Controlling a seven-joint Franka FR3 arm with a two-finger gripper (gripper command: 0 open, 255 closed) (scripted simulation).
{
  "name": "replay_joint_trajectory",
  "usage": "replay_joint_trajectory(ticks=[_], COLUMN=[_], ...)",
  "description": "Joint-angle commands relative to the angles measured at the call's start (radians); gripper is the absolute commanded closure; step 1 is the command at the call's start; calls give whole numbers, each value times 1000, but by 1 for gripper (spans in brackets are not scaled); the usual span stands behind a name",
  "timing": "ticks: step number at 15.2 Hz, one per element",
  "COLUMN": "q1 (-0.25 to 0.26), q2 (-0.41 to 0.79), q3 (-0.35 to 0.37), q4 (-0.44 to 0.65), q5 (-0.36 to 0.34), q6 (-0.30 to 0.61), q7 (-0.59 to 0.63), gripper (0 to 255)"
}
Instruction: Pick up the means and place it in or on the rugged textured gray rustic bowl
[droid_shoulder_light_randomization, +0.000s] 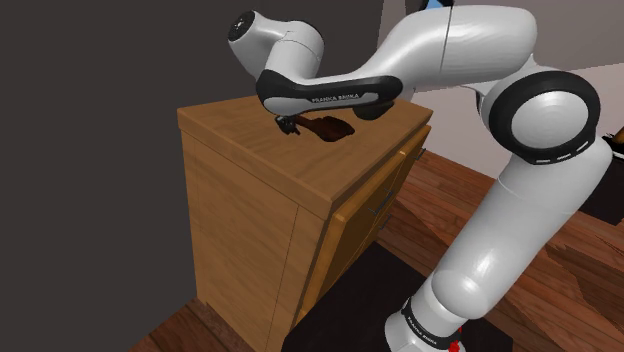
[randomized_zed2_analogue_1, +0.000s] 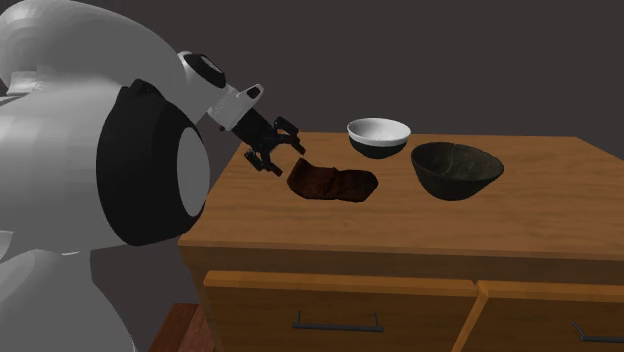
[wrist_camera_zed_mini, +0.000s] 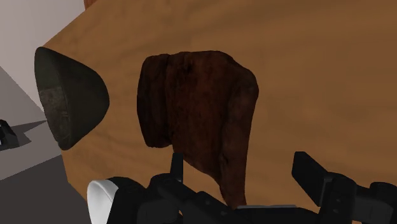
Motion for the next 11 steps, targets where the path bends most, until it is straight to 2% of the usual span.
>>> replay_joint_trajectory(ticks=[1, 11], q1=[-8, -15], q2=[-4, -8], q3=[-7, -14], q4=[-22, -40], q5=[-4, -6], q6=[23, 43], q7=[2, 3], gripper=[0, 0])
